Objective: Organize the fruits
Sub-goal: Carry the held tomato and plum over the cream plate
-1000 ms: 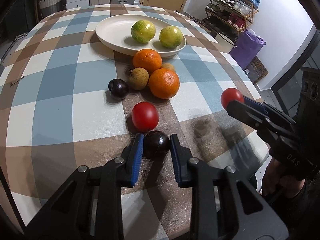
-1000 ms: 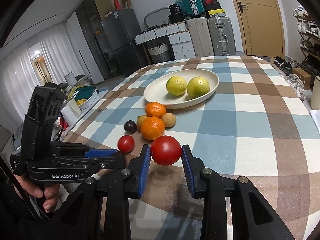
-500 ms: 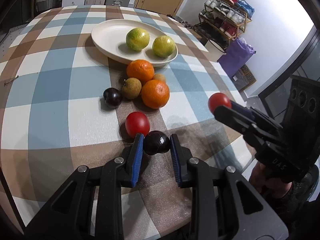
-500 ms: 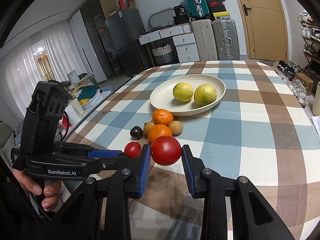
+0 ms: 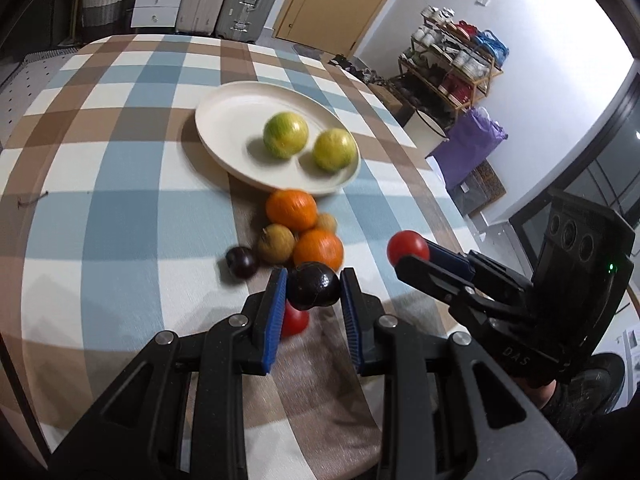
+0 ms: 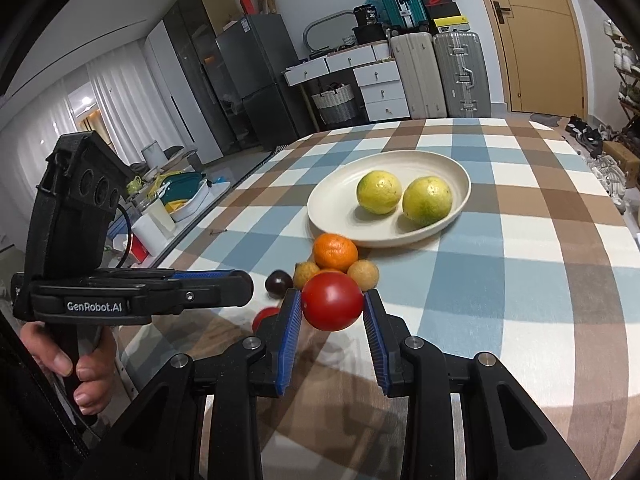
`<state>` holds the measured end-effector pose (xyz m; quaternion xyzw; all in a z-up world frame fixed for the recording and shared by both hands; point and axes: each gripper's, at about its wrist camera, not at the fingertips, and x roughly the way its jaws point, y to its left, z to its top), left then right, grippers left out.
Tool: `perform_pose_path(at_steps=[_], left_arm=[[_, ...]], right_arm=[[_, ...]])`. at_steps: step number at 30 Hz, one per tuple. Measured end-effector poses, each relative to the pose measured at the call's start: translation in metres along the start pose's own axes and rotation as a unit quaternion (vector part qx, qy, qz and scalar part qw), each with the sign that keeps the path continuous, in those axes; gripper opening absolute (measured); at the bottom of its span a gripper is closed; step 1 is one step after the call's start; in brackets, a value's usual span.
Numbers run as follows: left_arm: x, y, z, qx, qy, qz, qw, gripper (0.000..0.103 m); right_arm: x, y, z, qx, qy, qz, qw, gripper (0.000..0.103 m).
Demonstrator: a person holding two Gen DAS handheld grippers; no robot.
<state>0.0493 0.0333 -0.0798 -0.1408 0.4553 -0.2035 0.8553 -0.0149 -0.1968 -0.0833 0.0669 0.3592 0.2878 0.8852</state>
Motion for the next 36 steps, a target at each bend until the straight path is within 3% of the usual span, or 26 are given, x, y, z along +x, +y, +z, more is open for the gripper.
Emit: perform_pose_path(at_steps=[18, 28, 36], left_arm=[[0.036, 0.020, 0.107, -0.003, -0.001, 0.013, 0.9999, 0.024], [0.067, 0.027, 0.164, 0.008, 0.004, 0.020, 0.9998, 0.024], [0.099, 0.038, 0.195, 0.014, 0.020, 0.028, 0.9993, 0.024]], right_arm=[[0.044, -0.021, 0.085, 0.013, -0.005, 0.035, 0.999, 0.032], [0.072, -0.049, 0.131, 0.030, 0.006, 0.026, 0.999, 0.032], [0.098, -0.070, 0.148, 0.047, 0.023, 0.022, 0.998, 0.032]])
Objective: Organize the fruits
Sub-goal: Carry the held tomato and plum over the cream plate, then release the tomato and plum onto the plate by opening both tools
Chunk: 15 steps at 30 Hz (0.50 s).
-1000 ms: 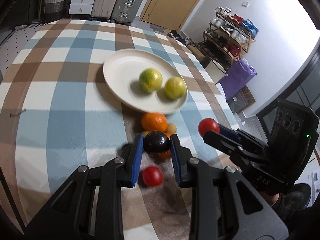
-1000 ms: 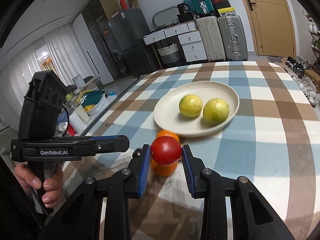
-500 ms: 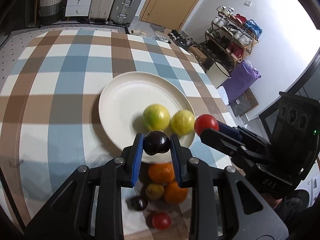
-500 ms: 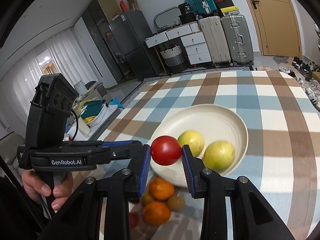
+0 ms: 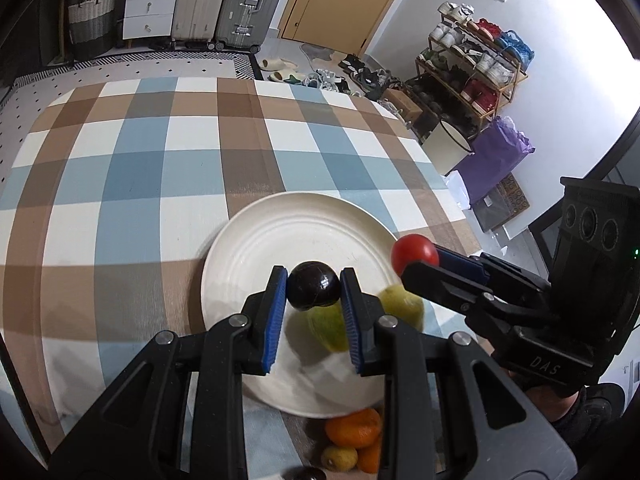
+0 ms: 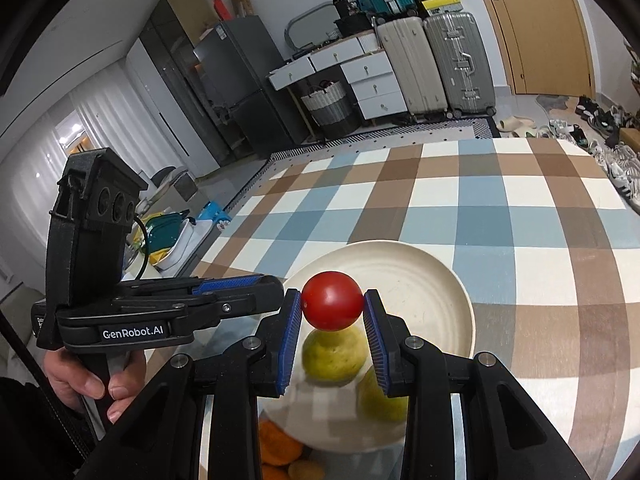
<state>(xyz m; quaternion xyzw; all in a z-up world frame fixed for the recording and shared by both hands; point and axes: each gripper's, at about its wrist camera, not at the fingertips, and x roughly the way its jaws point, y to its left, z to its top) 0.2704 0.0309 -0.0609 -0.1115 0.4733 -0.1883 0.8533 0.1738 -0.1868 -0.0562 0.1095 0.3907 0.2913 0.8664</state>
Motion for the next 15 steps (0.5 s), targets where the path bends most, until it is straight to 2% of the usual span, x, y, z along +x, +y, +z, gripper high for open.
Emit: perform_pose_path(at_steps=[15], left_arm=[[0.043, 0.005, 0.012, 0.012, 0.030, -0.010, 0.9994, 0.024]], right_arm=[[0.042, -0.023, 0.004, 0.007, 0.033, -0.007, 0.999, 0.032]])
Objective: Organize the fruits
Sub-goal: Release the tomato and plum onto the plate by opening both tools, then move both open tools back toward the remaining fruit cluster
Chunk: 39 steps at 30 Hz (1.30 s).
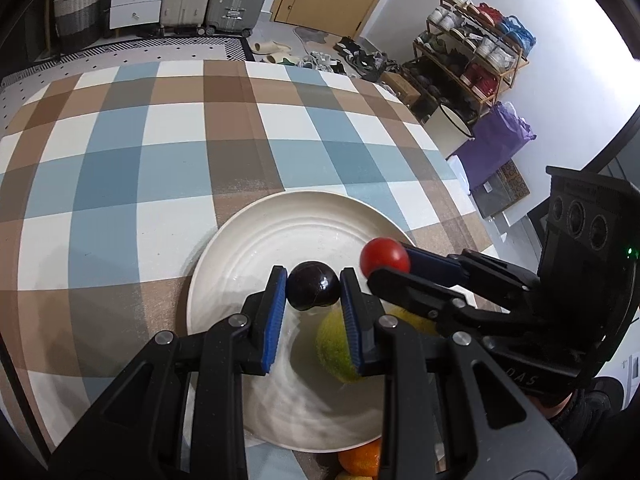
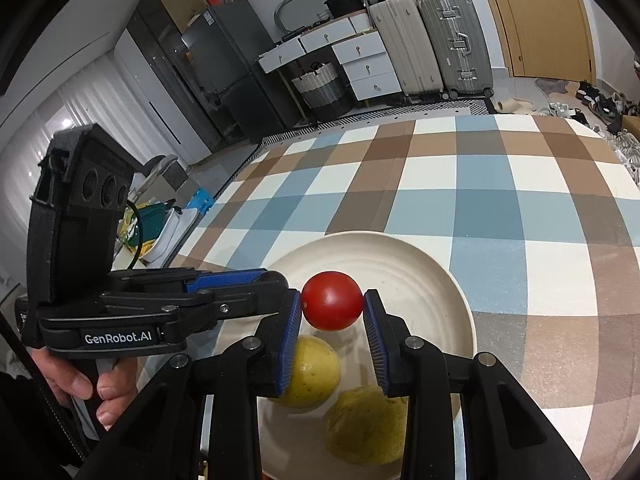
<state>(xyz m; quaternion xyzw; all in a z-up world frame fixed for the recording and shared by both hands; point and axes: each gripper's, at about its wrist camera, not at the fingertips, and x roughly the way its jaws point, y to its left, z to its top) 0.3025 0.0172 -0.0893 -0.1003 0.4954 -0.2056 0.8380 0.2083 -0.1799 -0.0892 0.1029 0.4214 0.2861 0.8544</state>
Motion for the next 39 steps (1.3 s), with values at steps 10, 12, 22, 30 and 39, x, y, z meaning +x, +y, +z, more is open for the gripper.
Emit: perform_pose_path(at_steps=[10, 12, 22, 30, 39], left_arm=[[-0.003, -0.009, -0.001, 0.011, 0.000, -0.004, 0.9999, 0.025], [-0.009, -0.010, -0.002, 0.010, -0.006, -0.001, 0.9999, 0.025], [-0.056, -0.014, -0.023, 0.002, -0.041, 0.025, 0.9988, 0.038], [-0.096, -0.029, -0.057, 0.002, -0.076, 0.056, 0.9955, 0.081], [-0.140, -0.041, -0.091, 0.007, -0.127, 0.089, 0.9879, 0.093]], right_arm=[[-0.008, -0.002, -0.001, -0.001, -0.014, -0.005, 1.000, 0.050], [-0.014, -0.001, -0.001, -0.003, -0.021, -0.011, 1.000, 0.050], [-0.056, 0.006, -0.009, 0.008, -0.063, -0.019, 0.998, 0.053], [-0.092, 0.030, -0.024, -0.015, -0.094, -0.020, 0.995, 0.075], [-0.123, 0.055, -0.049, -0.047, -0.126, -0.025, 0.991, 0.088]])
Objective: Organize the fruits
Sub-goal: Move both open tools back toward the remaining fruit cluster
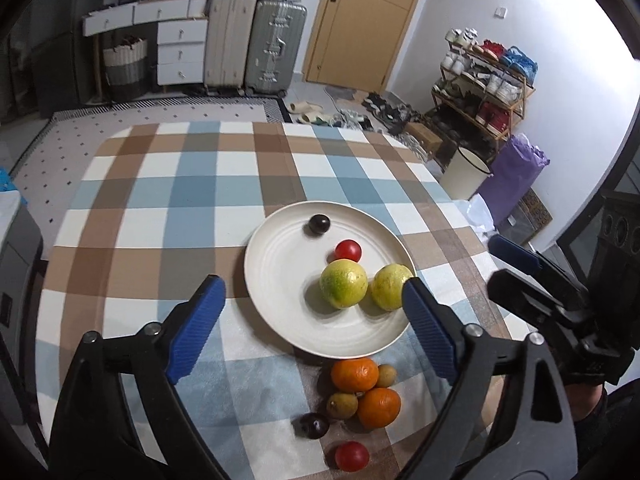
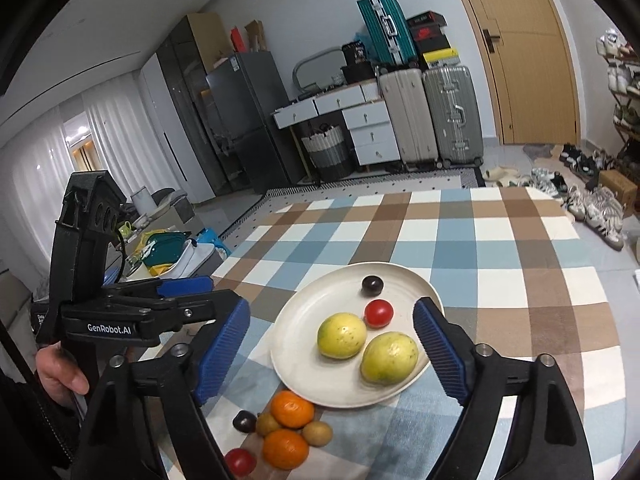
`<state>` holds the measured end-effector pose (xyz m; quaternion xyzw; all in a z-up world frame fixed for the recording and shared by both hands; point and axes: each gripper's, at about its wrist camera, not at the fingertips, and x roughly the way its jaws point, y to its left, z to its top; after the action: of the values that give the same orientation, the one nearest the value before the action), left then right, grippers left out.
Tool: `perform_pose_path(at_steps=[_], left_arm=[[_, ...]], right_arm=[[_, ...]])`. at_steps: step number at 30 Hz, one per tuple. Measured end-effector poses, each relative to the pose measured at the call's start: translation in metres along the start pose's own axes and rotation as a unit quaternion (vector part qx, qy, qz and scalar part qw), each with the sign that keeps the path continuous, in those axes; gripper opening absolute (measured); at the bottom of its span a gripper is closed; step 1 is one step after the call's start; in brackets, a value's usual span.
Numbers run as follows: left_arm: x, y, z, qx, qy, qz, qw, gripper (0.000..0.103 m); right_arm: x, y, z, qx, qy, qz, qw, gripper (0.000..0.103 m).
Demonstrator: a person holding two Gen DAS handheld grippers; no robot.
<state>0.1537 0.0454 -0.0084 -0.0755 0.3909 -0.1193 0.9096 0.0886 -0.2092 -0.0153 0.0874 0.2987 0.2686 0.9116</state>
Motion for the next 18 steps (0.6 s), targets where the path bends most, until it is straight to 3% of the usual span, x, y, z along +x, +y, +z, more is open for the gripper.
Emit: perform_pose_path(at_steps=[2, 7, 18], left_arm=[[-0.008, 0.001, -0.004, -0.005, -0.011, 0.010, 0.9999, 0.102], [-0.027, -0.001, -0.018, -0.007, -0.019, 0.030, 0.9993, 0.102], [-0.057, -0.010, -0.058, -0.001, -0.033, 0.058, 0.9978, 0.102]], right_arm=[[-0.008, 0.004, -0.003, -0.003, -0.008, -0.003, 1.000, 0.092], [-0.025, 0.013, -0.010, -0.014, -0.022, -0.005, 1.000, 0.097], [-0.042, 0.031, -0.034, -0.025, -0.016, -0.003, 1.000, 0.097]])
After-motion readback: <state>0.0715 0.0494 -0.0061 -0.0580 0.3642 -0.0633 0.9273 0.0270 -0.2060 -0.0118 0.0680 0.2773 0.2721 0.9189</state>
